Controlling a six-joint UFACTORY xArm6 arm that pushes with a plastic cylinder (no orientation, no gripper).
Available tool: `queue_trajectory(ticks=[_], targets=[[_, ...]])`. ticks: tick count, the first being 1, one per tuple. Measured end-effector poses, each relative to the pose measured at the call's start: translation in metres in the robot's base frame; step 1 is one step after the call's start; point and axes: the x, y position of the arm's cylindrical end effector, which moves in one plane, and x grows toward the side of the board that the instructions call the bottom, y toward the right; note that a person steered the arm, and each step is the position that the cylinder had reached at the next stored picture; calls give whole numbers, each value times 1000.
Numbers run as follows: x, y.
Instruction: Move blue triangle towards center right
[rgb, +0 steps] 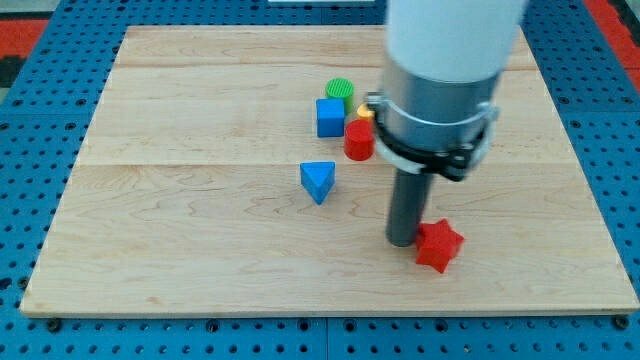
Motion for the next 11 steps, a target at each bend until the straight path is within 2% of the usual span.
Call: queue_trajectory(ticks=[2, 3, 5, 6, 8, 9, 11], targets=[[0, 75], [-14, 42], [-5, -173], [-62, -213], [-74, -36], [-57, 8], [-92, -1]])
